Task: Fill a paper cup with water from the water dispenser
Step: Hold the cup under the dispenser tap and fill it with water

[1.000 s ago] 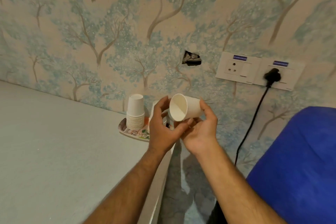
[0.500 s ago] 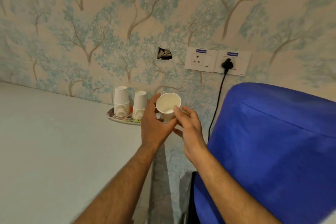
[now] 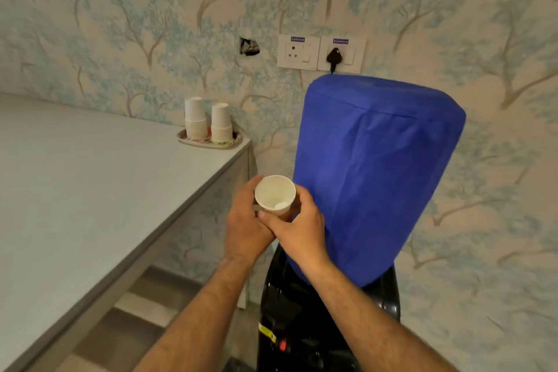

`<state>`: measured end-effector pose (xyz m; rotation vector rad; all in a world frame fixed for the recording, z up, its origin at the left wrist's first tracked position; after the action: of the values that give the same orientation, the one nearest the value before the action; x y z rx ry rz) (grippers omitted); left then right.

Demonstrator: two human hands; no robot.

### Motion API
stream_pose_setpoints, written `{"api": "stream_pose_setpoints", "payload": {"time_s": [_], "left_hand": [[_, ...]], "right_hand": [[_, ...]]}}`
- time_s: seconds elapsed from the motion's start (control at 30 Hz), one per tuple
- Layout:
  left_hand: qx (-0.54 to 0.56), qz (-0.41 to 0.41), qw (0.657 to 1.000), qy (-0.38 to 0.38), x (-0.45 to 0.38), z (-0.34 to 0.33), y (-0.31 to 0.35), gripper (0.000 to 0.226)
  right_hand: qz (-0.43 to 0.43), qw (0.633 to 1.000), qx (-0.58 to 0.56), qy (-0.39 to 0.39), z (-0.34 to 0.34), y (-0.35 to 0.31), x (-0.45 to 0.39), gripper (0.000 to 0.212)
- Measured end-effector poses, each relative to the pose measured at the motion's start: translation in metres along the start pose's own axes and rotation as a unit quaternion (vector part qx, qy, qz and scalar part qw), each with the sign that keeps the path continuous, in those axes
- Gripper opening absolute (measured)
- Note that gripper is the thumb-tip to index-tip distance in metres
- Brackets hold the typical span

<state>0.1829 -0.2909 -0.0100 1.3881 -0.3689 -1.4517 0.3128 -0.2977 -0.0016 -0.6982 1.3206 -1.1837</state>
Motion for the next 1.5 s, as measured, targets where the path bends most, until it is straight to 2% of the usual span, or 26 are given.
{"api": "stream_pose_setpoints", "payload": {"time_s": [0.2,0.4,0.47,0.57,0.6,0.7,0.8,0.93,1.03,1.3,1.5], "left_hand": [[-0.063,0.019,0.994,-0.089,0.08,-0.006,-0.018,0.077],[-0.059,0.056,0.977,-0.196,0.145,-0.023,-0.057,0.074],[-0.082,0.045,0.961,-0.26,0.161,-0.032,-0.076,0.077],[-0.183,-0.021,0.906,-0.381,0.18,-0.042,-0.112,0.099],[-0.22,-0.05,0.891,-0.393,0.182,-0.044,-0.122,0.102],[-0.263,-0.1,0.899,-0.335,0.173,-0.043,-0.133,0.093],[-0.321,-0.145,0.892,-0.283,0.159,-0.058,-0.132,0.101],[-0.357,-0.177,0.871,-0.286,0.152,-0.086,-0.139,0.117],[-0.364,-0.192,0.868,-0.277,0.15,-0.099,-0.149,0.123],[-0.363,-0.221,0.88,-0.212,0.147,-0.111,-0.158,0.124],[-0.359,-0.23,0.881,-0.204,0.147,-0.114,-0.161,0.119]], "right_hand": [[-0.065,0.997,0.023,0.02,0.019,0.053,0.073,0.069],[-0.13,0.99,0.028,0.054,0.025,0.112,0.136,0.07],[-0.149,0.986,0.039,0.064,0.028,0.133,0.155,0.07],[-0.189,0.976,0.078,0.078,0.037,0.17,0.189,0.078],[-0.203,0.971,0.095,0.083,0.039,0.184,0.201,0.081],[-0.248,0.954,0.134,0.1,0.047,0.225,0.237,0.083],[-0.292,0.94,0.14,0.11,0.047,0.265,0.267,0.079],[-0.342,0.917,0.167,0.116,0.041,0.312,0.293,0.078],[-0.367,0.906,0.182,0.11,0.031,0.339,0.299,0.079],[-0.365,0.906,0.18,0.118,0.015,0.393,0.284,0.076],[-0.367,0.903,0.184,0.125,0.008,0.423,0.276,0.077]]}}
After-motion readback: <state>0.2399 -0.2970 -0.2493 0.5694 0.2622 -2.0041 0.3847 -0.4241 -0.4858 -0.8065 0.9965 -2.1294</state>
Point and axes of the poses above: each hand's wrist, its own x-axis away from the middle knuckle, its own z-axis out of the back of the hand, y = z × x, the point moved 5 cm from there along -x, towards the middle knuckle, and after that the axes turned 4 degrees about -x, right-handed, at the moved point
